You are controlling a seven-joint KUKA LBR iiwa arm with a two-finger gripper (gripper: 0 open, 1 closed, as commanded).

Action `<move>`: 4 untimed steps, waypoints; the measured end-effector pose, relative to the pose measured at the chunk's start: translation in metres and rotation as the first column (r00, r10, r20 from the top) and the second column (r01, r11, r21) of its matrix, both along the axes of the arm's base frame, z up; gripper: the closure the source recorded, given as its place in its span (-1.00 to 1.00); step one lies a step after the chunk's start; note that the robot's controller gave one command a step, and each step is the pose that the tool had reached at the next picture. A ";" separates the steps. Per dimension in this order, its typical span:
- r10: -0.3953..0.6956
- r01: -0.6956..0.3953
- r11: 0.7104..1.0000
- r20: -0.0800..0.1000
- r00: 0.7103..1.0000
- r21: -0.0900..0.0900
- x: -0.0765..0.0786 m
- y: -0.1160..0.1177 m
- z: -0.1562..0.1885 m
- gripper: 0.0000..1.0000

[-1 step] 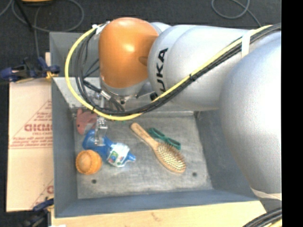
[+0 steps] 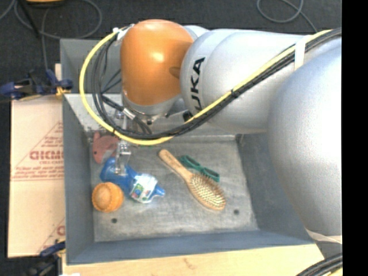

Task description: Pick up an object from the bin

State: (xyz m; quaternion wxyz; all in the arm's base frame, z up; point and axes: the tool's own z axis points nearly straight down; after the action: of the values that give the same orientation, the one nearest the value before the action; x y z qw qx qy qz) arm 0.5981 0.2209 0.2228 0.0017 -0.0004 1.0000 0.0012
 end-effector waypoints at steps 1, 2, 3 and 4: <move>0.014 -0.014 1.000 0.004 1.000 0.001 -0.016 0.002 -0.054 -1.00; 0.109 -0.109 0.994 0.004 0.994 -0.002 -0.006 -0.028 -0.128 -1.00; 0.166 -0.166 0.986 0.005 0.986 0.000 -0.063 -0.001 -0.149 1.00; 0.165 -0.165 0.986 0.005 0.986 0.000 -0.063 -0.001 -0.149 1.00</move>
Offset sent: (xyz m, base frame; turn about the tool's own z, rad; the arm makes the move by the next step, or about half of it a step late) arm -0.0032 -0.0392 -0.1528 -0.1319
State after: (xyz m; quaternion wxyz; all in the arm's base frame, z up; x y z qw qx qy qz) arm 0.5356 0.2195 0.0738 0.0041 -0.0829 0.9965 0.0017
